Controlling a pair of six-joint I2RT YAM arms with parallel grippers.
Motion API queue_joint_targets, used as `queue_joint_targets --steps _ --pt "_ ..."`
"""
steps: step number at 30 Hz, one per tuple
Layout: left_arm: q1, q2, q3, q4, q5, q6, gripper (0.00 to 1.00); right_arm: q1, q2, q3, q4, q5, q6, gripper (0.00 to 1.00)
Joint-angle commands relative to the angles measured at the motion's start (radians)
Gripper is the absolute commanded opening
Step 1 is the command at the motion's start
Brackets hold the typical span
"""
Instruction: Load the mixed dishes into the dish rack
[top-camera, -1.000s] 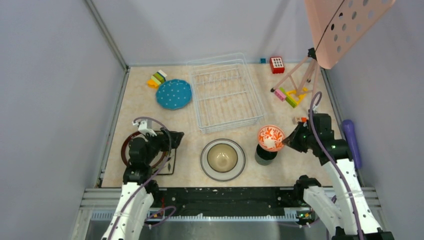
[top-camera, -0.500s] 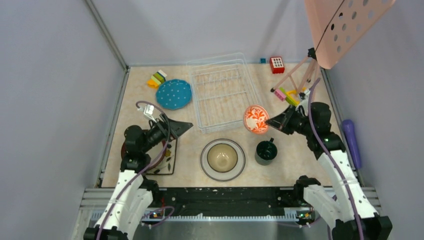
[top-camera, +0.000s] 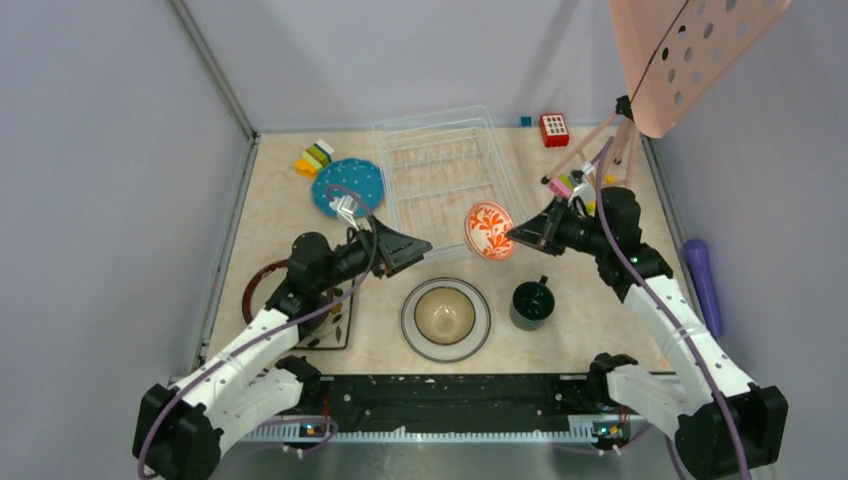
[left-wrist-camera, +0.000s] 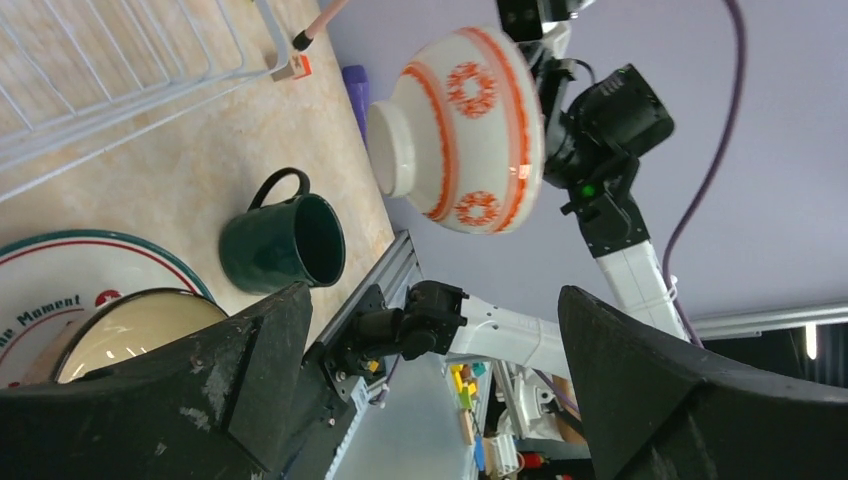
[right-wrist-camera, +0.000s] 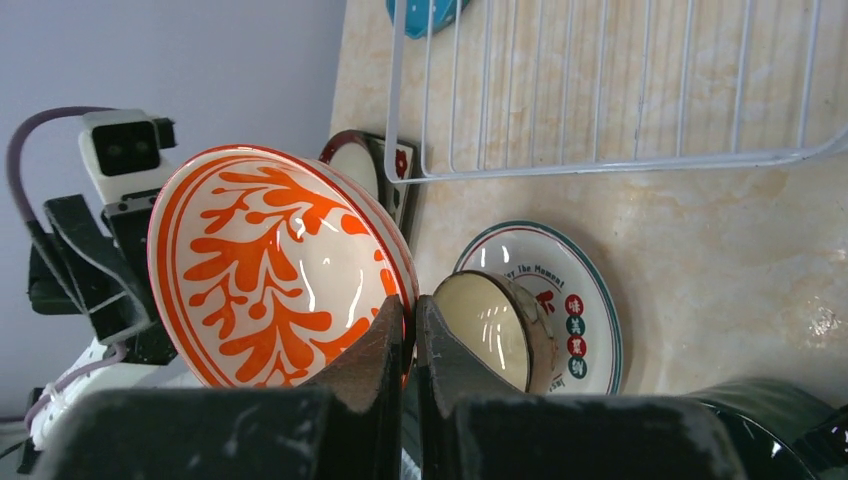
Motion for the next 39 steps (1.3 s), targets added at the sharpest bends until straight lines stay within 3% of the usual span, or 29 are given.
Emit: queue_joint_targets --steps 1,10,23,30,39 --pt "-0.066 0.057 0.058 0.097 -0.095 -0.054 0.98 0.032 0.001 0.081 0.103 0.003 0.038 0.00" --pt "-0.148 0.130 0.079 0.242 -0.121 -0.067 0.98 0.121 0.024 0.088 0.083 0.047 0.035 0.00" --pt "-0.174 0.160 0.099 0.136 -0.174 -0.033 0.98 0.171 0.031 0.091 0.079 0.068 0.035 0.00" --pt "-0.181 0.198 0.103 0.160 -0.167 -0.045 0.98 0.183 0.031 0.095 0.082 0.068 0.034 0.00" --pt "-0.189 0.238 0.108 0.213 -0.129 -0.070 0.89 0.188 0.032 0.102 0.073 0.076 0.026 0.00"
